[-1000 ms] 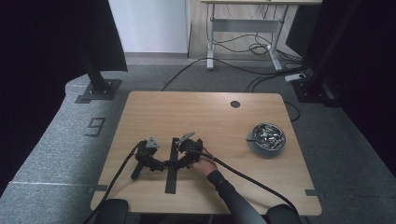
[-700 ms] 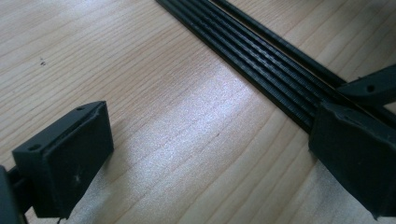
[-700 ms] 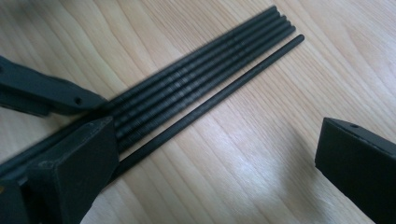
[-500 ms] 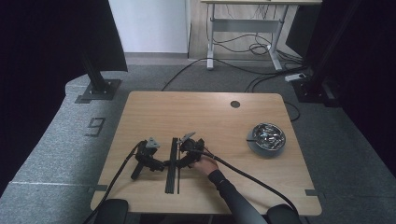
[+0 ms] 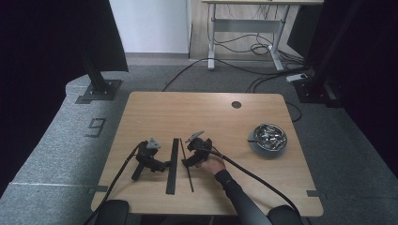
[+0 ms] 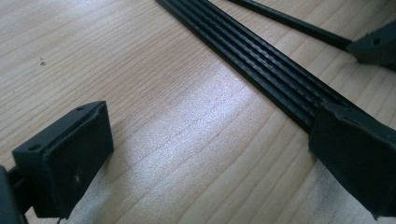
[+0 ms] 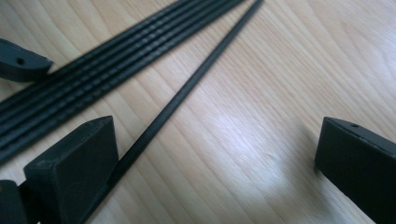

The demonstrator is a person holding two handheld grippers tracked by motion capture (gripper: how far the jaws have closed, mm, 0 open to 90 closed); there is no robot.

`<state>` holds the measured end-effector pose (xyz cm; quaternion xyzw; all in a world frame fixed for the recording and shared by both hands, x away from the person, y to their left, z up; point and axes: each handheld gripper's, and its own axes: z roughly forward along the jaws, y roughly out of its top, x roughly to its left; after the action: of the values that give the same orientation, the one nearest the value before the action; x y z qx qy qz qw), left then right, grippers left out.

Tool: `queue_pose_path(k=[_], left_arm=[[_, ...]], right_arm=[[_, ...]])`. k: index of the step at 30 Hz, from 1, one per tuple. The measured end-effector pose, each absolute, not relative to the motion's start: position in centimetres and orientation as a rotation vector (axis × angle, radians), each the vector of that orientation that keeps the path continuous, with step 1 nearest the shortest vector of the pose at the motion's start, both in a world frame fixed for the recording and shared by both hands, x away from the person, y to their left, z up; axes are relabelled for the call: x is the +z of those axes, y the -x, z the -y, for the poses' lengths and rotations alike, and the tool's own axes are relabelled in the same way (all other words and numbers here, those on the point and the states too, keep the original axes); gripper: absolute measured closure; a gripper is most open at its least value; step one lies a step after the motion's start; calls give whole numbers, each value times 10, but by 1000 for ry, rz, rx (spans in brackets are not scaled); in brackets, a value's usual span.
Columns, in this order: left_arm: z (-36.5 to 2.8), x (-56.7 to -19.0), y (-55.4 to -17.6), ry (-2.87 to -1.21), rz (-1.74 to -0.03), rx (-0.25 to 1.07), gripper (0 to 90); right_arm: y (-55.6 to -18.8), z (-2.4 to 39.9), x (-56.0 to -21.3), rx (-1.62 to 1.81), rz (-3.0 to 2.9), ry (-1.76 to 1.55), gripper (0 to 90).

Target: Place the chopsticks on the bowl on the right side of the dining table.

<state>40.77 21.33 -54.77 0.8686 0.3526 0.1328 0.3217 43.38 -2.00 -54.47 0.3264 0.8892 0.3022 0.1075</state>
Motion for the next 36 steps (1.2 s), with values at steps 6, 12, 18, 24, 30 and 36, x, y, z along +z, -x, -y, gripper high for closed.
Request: queue_pose_path(k=[6,12,18,24,30,36], left_arm=[[-213,-548,-408,-2281,-926,349,0],[-213,-548,-408,-2281,-925,349,0],[-213,-548,-408,-2280,-927,348,0],[-213,-548,-408,-2280,-928,348,0],[-213,-548,-408,-2280,-929,348,0],[-213,-548,-408,-2280,-928,348,0]], right_arm=[[-437,30,-544,881,-2592,-995,13],[-441,33,-542,882,-2567,-1018,55],[-443,40,-541,867,-2555,-1050,80],[-445,54,-541,873,-2530,-1077,129],[-445,67,-539,885,-2525,-1091,240],[-443,77,-535,892,-2551,-1056,480]])
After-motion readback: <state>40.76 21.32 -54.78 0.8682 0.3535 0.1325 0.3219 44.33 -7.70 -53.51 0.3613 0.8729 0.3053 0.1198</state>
